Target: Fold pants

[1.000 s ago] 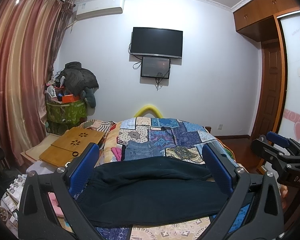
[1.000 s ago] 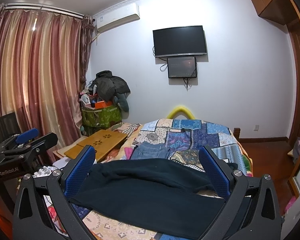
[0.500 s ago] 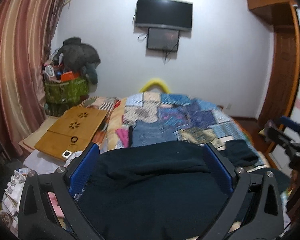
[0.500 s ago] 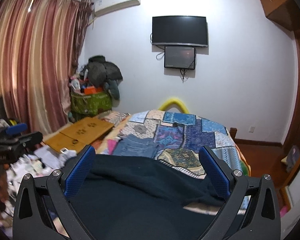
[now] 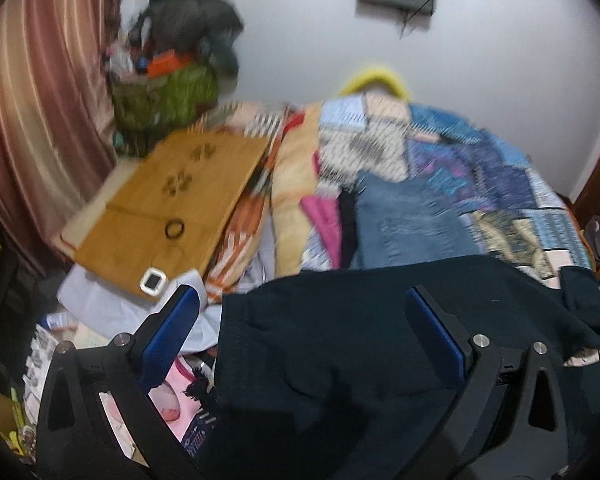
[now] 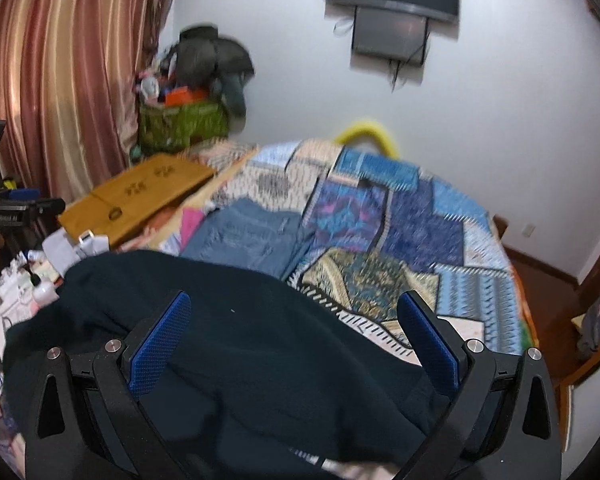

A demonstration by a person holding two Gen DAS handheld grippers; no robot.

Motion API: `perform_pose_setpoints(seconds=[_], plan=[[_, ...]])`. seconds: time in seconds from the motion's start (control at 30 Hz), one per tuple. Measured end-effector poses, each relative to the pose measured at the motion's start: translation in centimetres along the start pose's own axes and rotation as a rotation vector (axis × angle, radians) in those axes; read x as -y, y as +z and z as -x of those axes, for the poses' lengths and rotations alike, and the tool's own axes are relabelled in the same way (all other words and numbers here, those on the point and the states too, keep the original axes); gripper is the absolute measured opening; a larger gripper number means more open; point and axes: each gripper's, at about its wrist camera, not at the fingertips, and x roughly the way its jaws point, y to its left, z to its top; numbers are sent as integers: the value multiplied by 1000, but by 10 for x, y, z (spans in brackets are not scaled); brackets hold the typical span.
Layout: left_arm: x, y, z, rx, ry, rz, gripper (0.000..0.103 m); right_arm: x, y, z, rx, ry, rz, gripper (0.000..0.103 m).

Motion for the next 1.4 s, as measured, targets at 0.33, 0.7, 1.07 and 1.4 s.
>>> perform_pose_setpoints(seconds=[0.33, 0.7, 1.07, 1.4], plan=[[-60, -5, -133, -302, 34, 82, 79, 25, 1, -110, -290, 100, 78, 92], [-93, -25, -216, -523, -53, 257, 59, 33, 0, -184, -423, 192, 110, 92], [-77, -19, -185, -485, -92, 173, 9, 47, -5, -193, -452, 352, -46, 28], [-70, 12, -84, -235, 3, 66, 7, 32, 13, -136, -333, 265, -10, 10]])
